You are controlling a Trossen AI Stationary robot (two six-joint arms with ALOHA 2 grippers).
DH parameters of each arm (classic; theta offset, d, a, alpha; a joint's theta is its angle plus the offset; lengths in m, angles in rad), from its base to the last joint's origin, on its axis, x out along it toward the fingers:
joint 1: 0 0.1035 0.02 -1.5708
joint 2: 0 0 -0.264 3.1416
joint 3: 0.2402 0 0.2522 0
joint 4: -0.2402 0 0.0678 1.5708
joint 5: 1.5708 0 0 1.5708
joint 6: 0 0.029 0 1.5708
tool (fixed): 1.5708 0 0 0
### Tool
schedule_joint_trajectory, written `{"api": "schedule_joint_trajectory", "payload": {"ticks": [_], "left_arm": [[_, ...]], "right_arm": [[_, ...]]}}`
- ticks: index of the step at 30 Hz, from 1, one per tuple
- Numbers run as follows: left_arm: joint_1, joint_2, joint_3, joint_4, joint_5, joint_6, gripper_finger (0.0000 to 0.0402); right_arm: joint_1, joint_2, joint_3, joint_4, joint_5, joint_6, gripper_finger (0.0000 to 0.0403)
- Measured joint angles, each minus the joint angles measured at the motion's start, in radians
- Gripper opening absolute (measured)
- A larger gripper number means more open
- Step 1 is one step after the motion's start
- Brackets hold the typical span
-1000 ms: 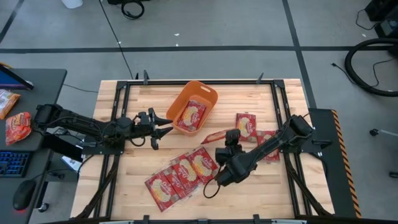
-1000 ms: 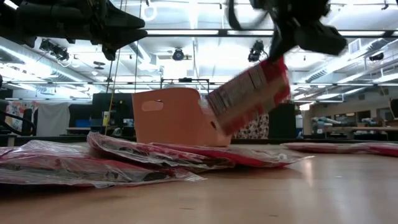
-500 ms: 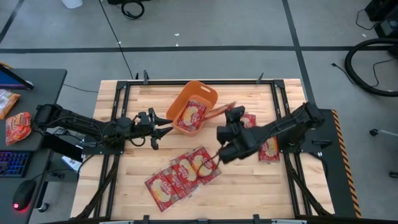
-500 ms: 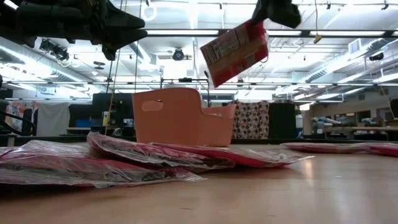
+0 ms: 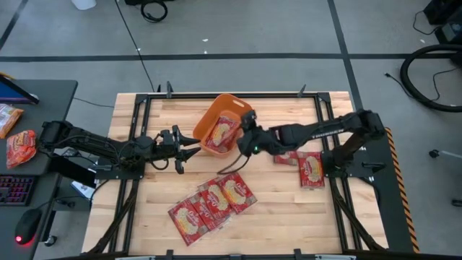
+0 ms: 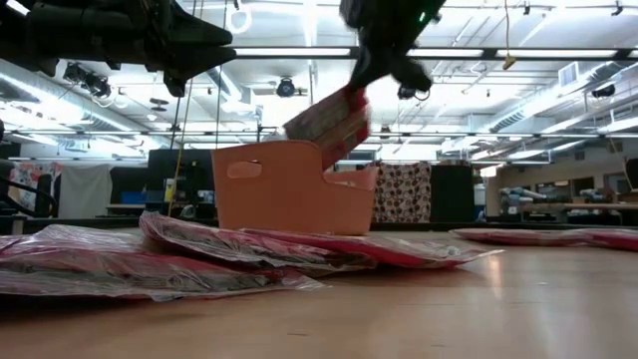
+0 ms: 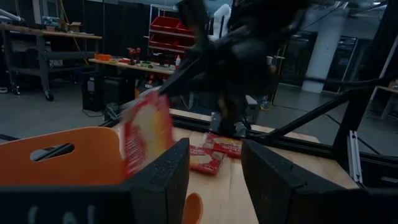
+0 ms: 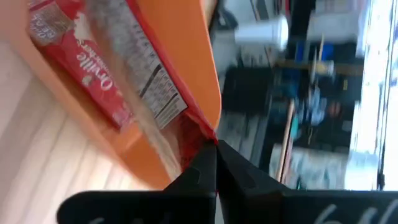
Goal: Sort popcorn bags into baskets
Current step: Put the red popcorn bag into the orange bin
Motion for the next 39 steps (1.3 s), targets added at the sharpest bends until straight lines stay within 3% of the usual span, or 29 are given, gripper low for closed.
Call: {"api": "schedule_joint_trajectory", "payload": {"ticks": [4, 8, 12, 19, 23, 31, 39], "left_arm": [[0.0, 0.0, 0.0, 0.0, 0.0, 0.0, 0.0151], [0.0, 0.0, 0.0, 0.0, 0.0, 0.0, 0.0151], [0.0, 0.0, 0.0, 0.0, 0.0, 0.002, 0.0151], [0.001, 0.0, 0.0, 0.0, -0.015, 0.024, 0.0151], [0.001, 0.0, 0.0, 0.0, -0.026, 0.026, 0.0151], [0.001, 0.0, 0.0, -0.004, -0.026, 0.026, 0.0151], [0.001, 0.0, 0.0, -0.008, -0.026, 0.024, 0.0151]], "right_arm": [[-0.088, 0.0, -0.106, 0.273, -0.176, -0.249, 0.0003], [-0.184, 0.0, -0.181, 0.441, -0.382, -0.381, 0.0003], [-0.274, 0.0, -0.206, 0.508, -0.552, -0.418, 0.0005], [-0.392, 0.016, -0.223, 0.584, -0.757, -0.381, 0.0031], [-0.423, 0.069, -0.223, 0.528, -0.729, -0.302, 0.0061], [-0.368, 0.048, -0.224, 0.27, -0.403, -0.028, 0.0117], [-0.272, -0.049, -0.223, 0.089, -0.341, 0.302, 0.0121]]}}
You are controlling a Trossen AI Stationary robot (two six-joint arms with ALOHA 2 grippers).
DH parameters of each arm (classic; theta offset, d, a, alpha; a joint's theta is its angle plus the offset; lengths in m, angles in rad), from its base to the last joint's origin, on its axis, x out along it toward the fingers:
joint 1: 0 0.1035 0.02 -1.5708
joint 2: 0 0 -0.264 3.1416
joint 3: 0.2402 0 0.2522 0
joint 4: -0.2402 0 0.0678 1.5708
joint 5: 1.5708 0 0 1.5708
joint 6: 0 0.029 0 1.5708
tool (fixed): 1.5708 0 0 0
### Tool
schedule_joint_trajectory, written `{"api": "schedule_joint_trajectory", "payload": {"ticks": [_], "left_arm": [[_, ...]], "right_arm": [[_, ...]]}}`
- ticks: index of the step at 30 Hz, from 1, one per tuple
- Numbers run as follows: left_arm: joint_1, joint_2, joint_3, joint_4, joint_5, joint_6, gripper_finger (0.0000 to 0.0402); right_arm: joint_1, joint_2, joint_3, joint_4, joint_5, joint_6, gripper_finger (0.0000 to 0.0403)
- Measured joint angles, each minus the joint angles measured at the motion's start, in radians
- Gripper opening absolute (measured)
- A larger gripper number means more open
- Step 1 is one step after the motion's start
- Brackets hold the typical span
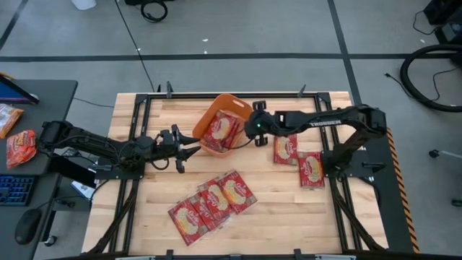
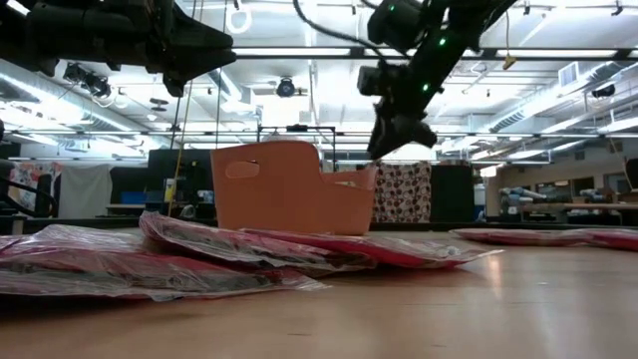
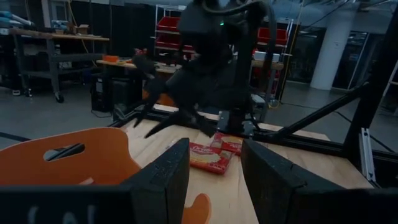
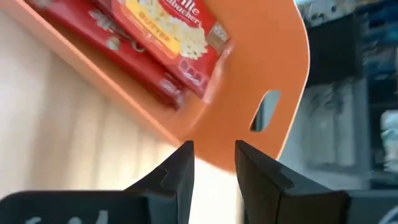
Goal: Sort popcorn bags into baskets
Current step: Put the red popcorn bag into the orange bin
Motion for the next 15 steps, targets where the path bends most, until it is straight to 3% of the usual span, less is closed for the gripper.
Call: {"api": "schedule_joint_trajectory", "payload": {"ticks": [7, 15], "left_arm": [[0.0, 0.0, 0.0, 0.0, 0.0, 0.0, 0.0151], [0.0, 0.0, 0.0, 0.0, 0.0, 0.0, 0.0151]], "right_arm": [[0.087, -0.018, -0.004, -0.215, -0.038, 0.336, 0.0138], [0.273, -0.016, -0.1, -0.316, 0.004, 0.574, 0.0177]]}}
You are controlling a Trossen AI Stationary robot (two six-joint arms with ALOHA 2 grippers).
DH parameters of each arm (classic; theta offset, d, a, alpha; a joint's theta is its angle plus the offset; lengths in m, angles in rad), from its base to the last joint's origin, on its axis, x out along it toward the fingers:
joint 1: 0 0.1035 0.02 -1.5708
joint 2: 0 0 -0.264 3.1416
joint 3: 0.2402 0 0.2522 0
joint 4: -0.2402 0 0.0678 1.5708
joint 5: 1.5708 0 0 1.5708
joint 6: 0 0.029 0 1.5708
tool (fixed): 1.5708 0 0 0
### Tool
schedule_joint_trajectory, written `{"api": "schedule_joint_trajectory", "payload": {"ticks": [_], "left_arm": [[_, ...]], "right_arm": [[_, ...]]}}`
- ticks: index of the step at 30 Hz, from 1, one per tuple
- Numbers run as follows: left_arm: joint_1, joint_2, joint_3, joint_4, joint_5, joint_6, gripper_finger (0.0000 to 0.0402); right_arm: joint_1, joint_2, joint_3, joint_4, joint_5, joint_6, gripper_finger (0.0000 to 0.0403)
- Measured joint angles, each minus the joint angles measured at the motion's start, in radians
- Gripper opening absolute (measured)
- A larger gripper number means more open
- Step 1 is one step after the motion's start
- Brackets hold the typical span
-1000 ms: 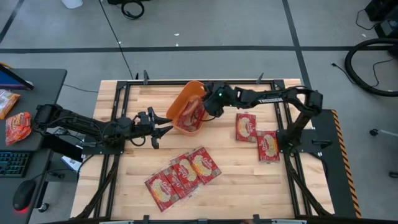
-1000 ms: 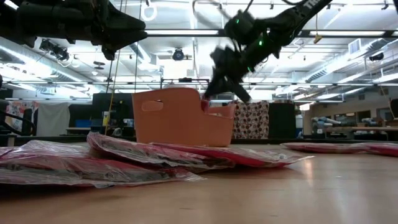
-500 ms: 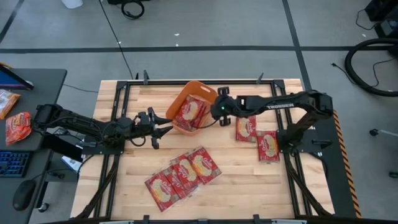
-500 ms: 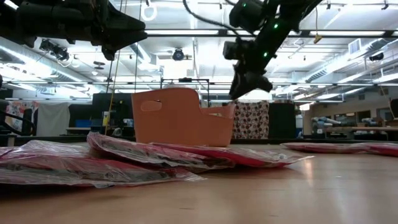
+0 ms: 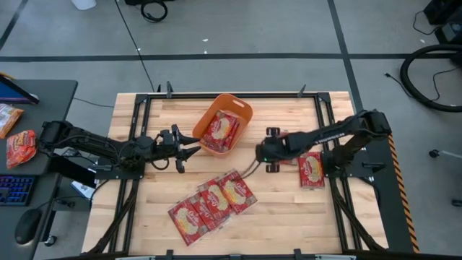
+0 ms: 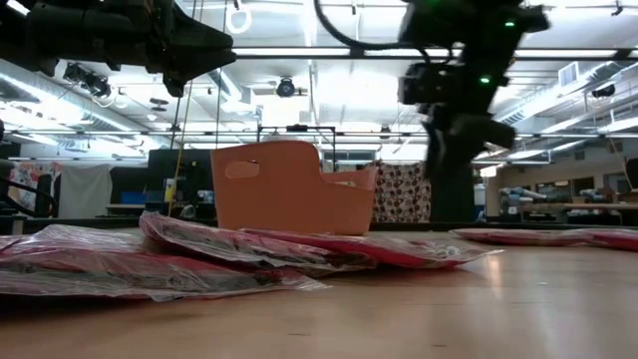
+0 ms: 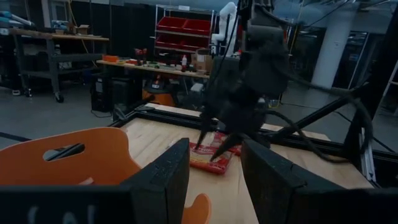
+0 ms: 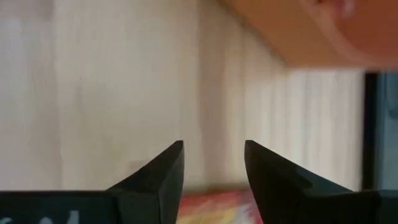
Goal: Sort popcorn bags into baskets
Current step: Put the red popcorn bag into the orange bin
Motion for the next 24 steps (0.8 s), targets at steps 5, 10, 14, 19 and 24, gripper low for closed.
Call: {"api": "schedule_joint_trajectory", "payload": {"ticks": [5, 10, 14, 19, 24], "left_arm": [[0.0, 0.0, 0.0, 0.0, 0.0, -0.005, 0.0151], [0.0, 0.0, 0.0, 0.0, 0.0, -0.006, 0.0151], [0.0, 0.0, 0.0, 0.0, 0.0, -0.006, 0.0151], [0.0, 0.0, 0.0, 0.001, 0.0, -0.001, 0.0151], [0.0, 0.0, 0.0, 0.001, 0.0, 0.0, 0.0151]], "right_arm": [[0.014, 0.0, -0.01, -0.192, 0.002, 0.275, 0.0196], [-0.046, -0.001, -0.011, -0.421, -0.014, 0.45, 0.0196], [-0.111, -0.001, -0.044, -0.462, 0.003, 0.507, 0.0191], [-0.166, -0.001, -0.117, -0.335, 0.012, 0.442, 0.019], [-0.179, -0.001, -0.179, -0.103, -0.142, 0.311, 0.0189]]}}
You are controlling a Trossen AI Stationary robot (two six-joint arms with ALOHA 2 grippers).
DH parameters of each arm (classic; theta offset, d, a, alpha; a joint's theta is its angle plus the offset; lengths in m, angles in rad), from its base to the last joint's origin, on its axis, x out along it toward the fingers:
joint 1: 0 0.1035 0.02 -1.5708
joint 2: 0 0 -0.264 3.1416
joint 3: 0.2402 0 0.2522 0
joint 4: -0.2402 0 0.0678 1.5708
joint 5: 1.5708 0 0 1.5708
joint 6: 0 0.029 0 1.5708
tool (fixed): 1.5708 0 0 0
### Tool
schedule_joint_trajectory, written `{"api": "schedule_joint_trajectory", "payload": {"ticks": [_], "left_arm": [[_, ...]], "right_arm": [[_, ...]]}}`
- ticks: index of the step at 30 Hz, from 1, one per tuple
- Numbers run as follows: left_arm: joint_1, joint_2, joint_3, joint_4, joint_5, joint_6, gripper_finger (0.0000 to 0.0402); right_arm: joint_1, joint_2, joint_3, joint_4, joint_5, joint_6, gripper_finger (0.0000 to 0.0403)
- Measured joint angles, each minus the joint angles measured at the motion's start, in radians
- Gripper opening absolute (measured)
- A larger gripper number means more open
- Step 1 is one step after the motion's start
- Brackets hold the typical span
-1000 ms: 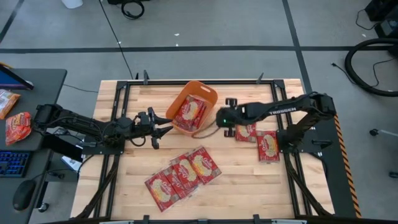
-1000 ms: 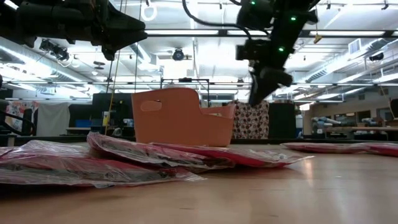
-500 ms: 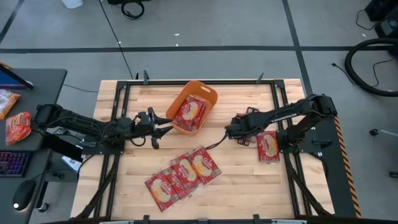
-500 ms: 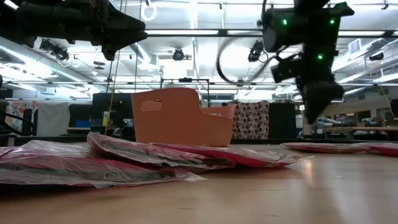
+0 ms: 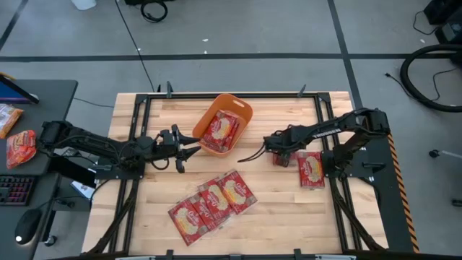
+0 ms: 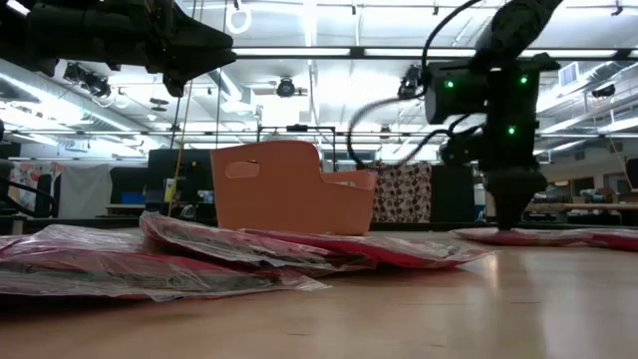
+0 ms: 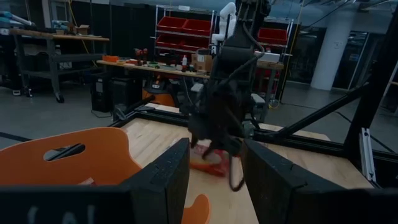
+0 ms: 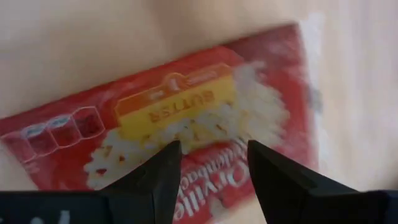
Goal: Sort popcorn bags into baskets
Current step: Put the red popcorn bag into the orange bin
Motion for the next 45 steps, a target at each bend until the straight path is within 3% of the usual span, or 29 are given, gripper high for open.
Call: {"api": "schedule_joint_trajectory", "payload": {"ticks": [6, 9, 16, 19, 22, 28, 38, 45], "left_arm": [[0.0, 0.0, 0.0, 0.0, -0.002, 0.002, 0.0151], [0.0, 0.0, 0.0, 0.0, -0.003, -0.001, 0.0151], [0.0, 0.0, 0.0, -0.007, -0.003, -0.006, 0.0151], [0.0, 0.0, 0.0, -0.01, -0.003, -0.009, 0.0151], [0.0, 0.0, 0.0, -0.009, -0.003, -0.015, 0.0151], [0.0, 0.0, 0.0, -0.009, -0.003, -0.036, 0.0151], [0.0, 0.0, 0.0, -0.009, -0.002, -0.036, 0.0151], [0.0, 0.0, 0.0, -0.009, -0.002, -0.036, 0.0151]], "right_arm": [[0.068, -0.001, -0.005, 0.344, -0.32, -0.227, 0.0189], [0.127, -0.001, 0.021, 0.446, -0.386, -0.351, 0.0189], [0.274, 0.0, 0.04, 0.382, -0.245, -0.477, 0.018], [0.311, -0.001, 0.04, 0.347, -0.195, -0.32, 0.0176], [0.318, -0.004, 0.04, 0.294, -0.233, -0.168, 0.0175], [0.379, -0.004, 0.04, 0.161, -0.248, -0.025, 0.0176], [0.68, 0.001, 0.02, 0.144, 0.101, -0.084, 0.0174], [0.818, 0.001, -0.017, 0.312, 0.189, -0.066, 0.0174]]}}
